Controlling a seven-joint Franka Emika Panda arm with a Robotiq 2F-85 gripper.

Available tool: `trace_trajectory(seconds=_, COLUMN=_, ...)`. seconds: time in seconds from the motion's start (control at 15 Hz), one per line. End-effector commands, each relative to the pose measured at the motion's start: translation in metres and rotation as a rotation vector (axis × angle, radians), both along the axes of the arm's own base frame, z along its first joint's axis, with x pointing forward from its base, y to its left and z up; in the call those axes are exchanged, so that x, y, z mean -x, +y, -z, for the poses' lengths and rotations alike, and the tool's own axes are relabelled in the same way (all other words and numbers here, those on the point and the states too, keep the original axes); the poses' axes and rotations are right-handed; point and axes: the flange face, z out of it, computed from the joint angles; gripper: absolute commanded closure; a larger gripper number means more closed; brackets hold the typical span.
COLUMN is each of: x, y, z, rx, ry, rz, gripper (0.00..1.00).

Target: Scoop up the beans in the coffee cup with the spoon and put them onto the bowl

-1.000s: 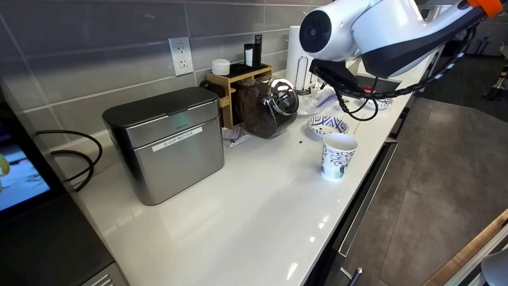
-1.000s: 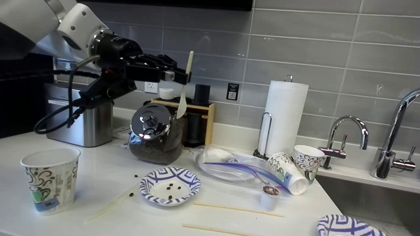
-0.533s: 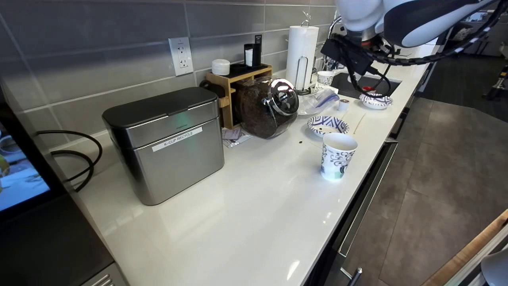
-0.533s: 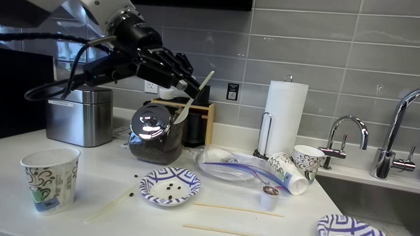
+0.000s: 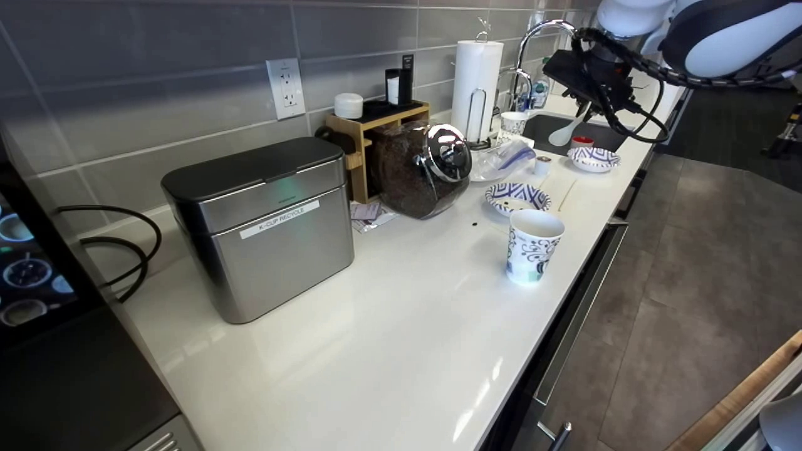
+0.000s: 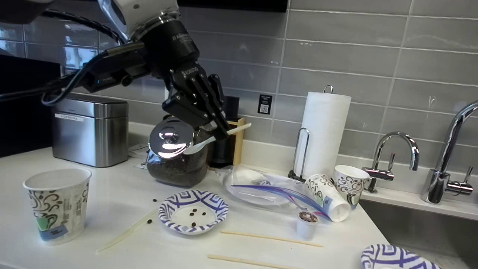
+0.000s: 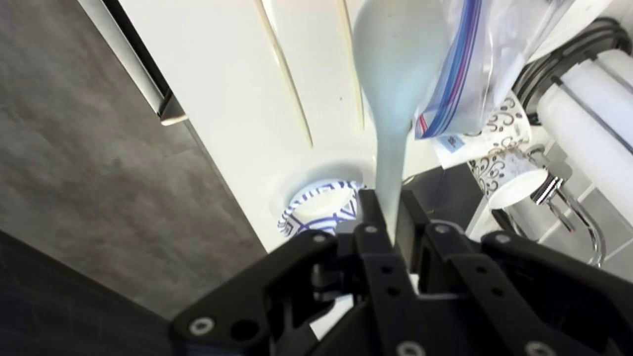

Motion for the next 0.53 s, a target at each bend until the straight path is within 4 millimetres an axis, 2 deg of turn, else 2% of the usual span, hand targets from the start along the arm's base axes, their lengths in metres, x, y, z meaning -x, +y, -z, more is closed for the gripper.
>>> trace_trajectory(seconds=0.0, x=0.023, y=-0.019, z=0.019, rx=-0.157, ry=0.025, rz=-0.092, gripper=0.97)
trace_trajectory(seconds=0.33, x=0.037, y=-0.032, z=0.051, rx=-0.361, ry=0.152, rz=-0.21, gripper=0.97)
trace_trajectory(seconds=0.47, x=0.042, y=-0.034, z=0.055, rx=-0.445, ry=0.218, rz=-0.261, gripper=0.97)
